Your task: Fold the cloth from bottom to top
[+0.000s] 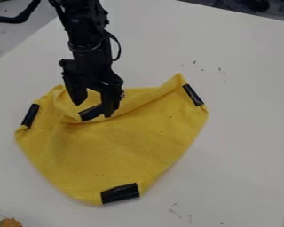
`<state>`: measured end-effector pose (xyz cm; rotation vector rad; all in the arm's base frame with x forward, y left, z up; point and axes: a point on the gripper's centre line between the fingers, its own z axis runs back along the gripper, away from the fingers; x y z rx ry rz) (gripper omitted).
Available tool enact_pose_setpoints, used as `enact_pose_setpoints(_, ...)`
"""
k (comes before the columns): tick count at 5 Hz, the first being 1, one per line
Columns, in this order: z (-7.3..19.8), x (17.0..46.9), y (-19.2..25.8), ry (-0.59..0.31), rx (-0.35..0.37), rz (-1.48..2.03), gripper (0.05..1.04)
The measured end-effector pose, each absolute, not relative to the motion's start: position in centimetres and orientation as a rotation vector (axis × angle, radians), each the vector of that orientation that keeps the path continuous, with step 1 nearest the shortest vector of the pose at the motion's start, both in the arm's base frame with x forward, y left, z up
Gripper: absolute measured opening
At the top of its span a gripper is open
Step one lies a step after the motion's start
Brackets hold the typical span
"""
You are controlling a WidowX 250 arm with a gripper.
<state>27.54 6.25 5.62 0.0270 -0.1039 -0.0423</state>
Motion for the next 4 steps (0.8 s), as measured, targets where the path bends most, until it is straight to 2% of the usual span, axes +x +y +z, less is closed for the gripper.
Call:
enact_pose_setpoints(1,4.9,27.2,6.2,-0.082,0.02,-0.032,0.999)
enact_pose_setpoints(2,3.8,25.7,4.1,-0.074,0.007,-0.012,0.999)
enact_pose_setpoints(3,4.0,24.7,1.9,-0.116,0.016,0.013,0.999)
enact_pose_setpoints(4,3.9,23.0,-0.7,-0.11,0.008,0.023,0.999)
